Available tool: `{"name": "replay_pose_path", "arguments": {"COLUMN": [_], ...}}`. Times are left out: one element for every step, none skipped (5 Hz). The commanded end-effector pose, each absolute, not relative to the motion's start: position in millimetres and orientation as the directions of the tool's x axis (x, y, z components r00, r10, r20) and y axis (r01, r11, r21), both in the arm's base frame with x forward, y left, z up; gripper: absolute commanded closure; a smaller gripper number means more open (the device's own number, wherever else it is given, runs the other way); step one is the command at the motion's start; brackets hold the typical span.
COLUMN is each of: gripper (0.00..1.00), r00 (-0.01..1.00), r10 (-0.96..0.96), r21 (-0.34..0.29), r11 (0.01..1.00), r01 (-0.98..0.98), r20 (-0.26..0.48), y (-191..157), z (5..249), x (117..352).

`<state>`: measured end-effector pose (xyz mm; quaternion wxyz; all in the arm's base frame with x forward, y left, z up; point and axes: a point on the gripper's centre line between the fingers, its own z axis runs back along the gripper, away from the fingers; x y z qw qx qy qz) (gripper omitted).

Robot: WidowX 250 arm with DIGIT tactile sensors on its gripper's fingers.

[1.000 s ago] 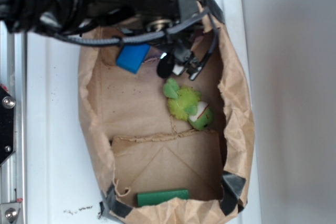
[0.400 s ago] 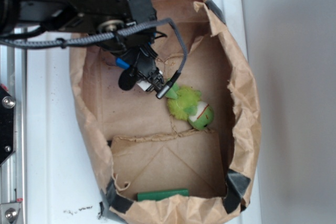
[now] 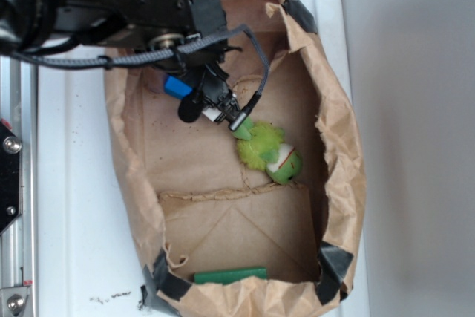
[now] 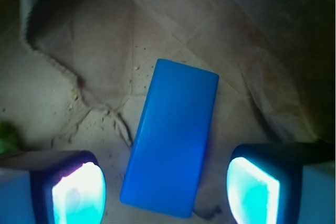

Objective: Grab the blue block.

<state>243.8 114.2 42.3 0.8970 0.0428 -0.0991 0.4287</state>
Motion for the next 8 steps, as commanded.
{"name": "replay_pose_path", "arguments": {"gripper": [0.00, 0.00, 0.34, 1.00, 1.00, 1.00, 1.00, 1.00], "r00": [0.571, 0.590, 0.596, 0.583, 0.590, 0.634, 0.698, 0.758], "r10": [0.777, 0.759, 0.750, 0.747, 0.727, 0.670, 0.642, 0.590], "r21": [-0.018, -0.010, -0.025, -0.034, -0.037, -0.063, -0.116, -0.141], "r11": [0.596, 0.616, 0.628, 0.624, 0.641, 0.705, 0.757, 0.806], "r01": [-0.803, -0.788, -0.778, -0.781, -0.767, -0.706, -0.643, -0.576], "r20": [0.264, 0.275, 0.288, 0.318, 0.352, 0.387, 0.317, 0.277], "y": [133, 130, 129, 130, 130, 129, 118, 98], "z": [40, 29, 31, 32, 35, 53, 85, 114], "x": [258, 255, 256, 258, 261, 266, 263, 264]}}
